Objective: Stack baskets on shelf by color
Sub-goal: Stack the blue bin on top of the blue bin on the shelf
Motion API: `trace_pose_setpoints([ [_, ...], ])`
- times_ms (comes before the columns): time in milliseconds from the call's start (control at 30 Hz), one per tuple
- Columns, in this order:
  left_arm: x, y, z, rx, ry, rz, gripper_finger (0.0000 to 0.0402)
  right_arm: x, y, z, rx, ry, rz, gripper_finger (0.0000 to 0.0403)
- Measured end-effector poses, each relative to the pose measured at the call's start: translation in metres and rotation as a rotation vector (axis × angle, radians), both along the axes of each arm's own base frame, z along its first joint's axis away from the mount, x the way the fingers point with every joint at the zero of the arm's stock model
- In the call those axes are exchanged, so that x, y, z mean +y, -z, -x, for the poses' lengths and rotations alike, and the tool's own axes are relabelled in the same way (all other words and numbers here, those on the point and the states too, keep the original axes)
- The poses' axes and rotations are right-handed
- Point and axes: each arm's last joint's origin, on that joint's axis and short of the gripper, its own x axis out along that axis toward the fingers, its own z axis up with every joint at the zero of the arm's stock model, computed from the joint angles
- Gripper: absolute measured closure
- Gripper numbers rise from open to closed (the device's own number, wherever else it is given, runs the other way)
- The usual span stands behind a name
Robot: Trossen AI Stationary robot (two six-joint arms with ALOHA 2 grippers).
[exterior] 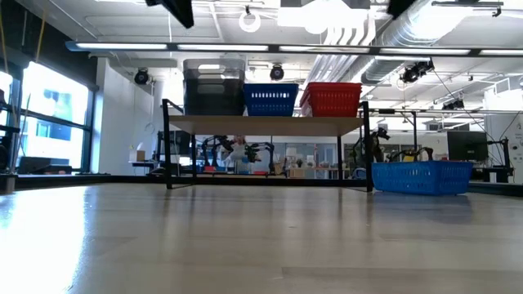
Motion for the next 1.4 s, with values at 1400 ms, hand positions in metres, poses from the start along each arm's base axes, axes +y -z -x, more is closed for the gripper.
trace_pose_setpoints([
  [1400,-0.103,0.031,0.011,-0.163,0.138,0.065,0.0349,0.012,0.196,0.013,0.48,-0.655,-0.185,0.0253],
])
